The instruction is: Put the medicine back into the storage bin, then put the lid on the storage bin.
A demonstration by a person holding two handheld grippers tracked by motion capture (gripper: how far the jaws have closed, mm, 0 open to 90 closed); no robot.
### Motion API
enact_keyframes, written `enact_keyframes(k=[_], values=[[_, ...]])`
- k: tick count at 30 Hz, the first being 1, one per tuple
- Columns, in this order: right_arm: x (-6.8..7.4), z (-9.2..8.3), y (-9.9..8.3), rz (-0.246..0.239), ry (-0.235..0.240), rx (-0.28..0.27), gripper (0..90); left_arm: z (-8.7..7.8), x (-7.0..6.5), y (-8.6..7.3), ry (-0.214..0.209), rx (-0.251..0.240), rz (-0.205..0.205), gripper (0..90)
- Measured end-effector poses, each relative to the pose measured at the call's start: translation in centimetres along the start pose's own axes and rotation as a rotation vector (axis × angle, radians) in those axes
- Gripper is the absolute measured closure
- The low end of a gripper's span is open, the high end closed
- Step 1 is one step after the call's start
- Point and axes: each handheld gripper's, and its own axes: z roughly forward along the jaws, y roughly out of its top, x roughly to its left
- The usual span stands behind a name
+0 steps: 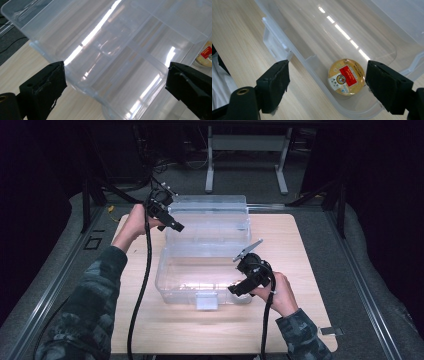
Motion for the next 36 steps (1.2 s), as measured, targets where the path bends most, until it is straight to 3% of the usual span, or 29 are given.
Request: enact_keyframes(k=[3, 5, 7, 11, 12, 19, 20, 24, 26, 30, 33, 36], values=[[0.0, 0.1, -0.1, 0.014, 0.002, -0.005, 18.9, 0.9, 0.1, 0.9, 0.005, 0.013, 0.019, 4.5], [0.1, 0.4, -0.2, 0.008, -0.001, 0.002, 18.7, 1.4, 0.2, 1.2, -0.022, 0.006, 0.011, 7.5], [0.4, 0.8, -0.3, 0.005, 0.0, 0.004, 19.0, 1.9, 0.1, 1.5, -0.008, 0.025, 0.028, 9.9], [0.6, 1.2, -0.7, 0.008, 0.001, -0.002, 20.5, 2.4, 0.1, 1.3, -0.033, 0.01, 0.014, 15.9], [0.6, 1.3, -0.8, 0.012, 0.004, 0.0, 22.3, 2.6, 0.1, 1.4, -0.015, 0.018, 0.02, 16.6], [0.6, 1.7, -0.7, 0.009, 0.001, 0.007, 24.0, 3.1, 0.3, 1.5, -0.011, 0.028, 0.032, 26.7], [0.6, 1.8, -0.6, 0.008, -0.002, 0.015, 24.0, 3.2, 0.3, 1.5, -0.02, 0.023, 0.028, 31.0], [0.9, 1.9, -0.6, 0.008, -0.006, 0.01, 25.0, 3.7, 0.4, 1.3, -0.035, 0.041, 0.024, 33.6], [1.1, 2.4, -0.6, 0.006, -0.027, 0.036, 27.5, 3.9, 0.5, 1.2, -0.039, 0.042, 0.017, 35.2], [1.1, 2.7, -0.6, 0.009, -0.022, 0.041, 30.1, 4.2, 0.4, 1.2, -0.038, 0.042, 0.015, 37.0], [1.1, 3.4, -0.6, 0.007, -0.032, 0.064, 41.4, 4.4, 0.1, 1.3, -0.028, 0.051, 0.029, 35.2], [1.1, 3.8, -0.6, 0.011, -0.024, 0.072, 44.6, 4.4, -0.2, 1.4, -0.013, 0.054, 0.039, 36.6]])
